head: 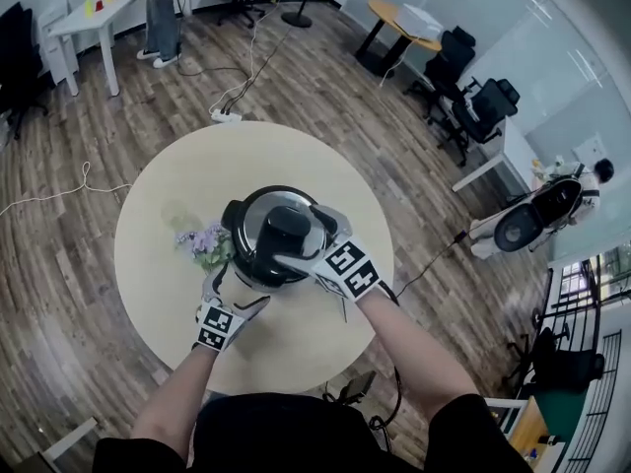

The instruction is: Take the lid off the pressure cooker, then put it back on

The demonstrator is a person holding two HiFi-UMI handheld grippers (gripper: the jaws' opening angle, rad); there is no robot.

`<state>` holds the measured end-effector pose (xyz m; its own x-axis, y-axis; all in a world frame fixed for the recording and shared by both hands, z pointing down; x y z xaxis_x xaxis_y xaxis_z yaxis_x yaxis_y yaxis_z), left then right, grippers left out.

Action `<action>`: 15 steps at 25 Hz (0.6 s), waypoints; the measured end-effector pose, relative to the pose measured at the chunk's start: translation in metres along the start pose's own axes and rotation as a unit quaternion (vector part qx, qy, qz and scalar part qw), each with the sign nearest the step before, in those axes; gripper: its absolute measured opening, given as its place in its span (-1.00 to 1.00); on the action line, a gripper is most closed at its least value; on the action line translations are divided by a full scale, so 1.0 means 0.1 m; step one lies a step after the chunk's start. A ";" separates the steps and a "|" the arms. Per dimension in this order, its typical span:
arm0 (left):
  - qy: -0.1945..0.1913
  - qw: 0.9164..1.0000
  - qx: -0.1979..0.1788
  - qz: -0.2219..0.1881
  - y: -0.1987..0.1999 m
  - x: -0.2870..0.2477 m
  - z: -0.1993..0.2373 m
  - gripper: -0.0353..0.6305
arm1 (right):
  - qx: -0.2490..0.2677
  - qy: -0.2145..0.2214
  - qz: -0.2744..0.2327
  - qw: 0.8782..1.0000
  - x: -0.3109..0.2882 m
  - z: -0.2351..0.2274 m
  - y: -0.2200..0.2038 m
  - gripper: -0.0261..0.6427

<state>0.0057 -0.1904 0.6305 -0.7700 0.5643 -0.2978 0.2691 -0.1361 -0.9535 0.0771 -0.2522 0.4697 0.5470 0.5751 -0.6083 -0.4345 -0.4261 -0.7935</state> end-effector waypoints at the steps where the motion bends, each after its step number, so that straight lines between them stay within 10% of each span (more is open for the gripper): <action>1: -0.001 1.000 -0.001 0.006 -0.03 -0.04 -0.01 0.70 | 0.003 0.011 0.014 1.000 -0.05 -0.01 -0.03 0.63; 15: -0.014 1.000 -0.008 0.024 -0.07 -0.29 0.06 0.70 | 0.061 0.087 0.193 0.975 -0.63 -0.35 -0.15 0.08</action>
<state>0.0226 -0.2111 0.6452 -0.7723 0.5336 -0.3449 0.3158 -0.1487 -0.9371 0.0742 -0.3062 0.5194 0.4338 0.2564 -0.8638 -0.7082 -0.4957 -0.5028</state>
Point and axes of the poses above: the fingertips, and each gripper's own axes: x backward along the fingers, z to its left, y out of its top, the point moved 1 cm from there along x, backward along the fingers, and after that the axes turned 10 degrees about -x, right-handed, at the moved point
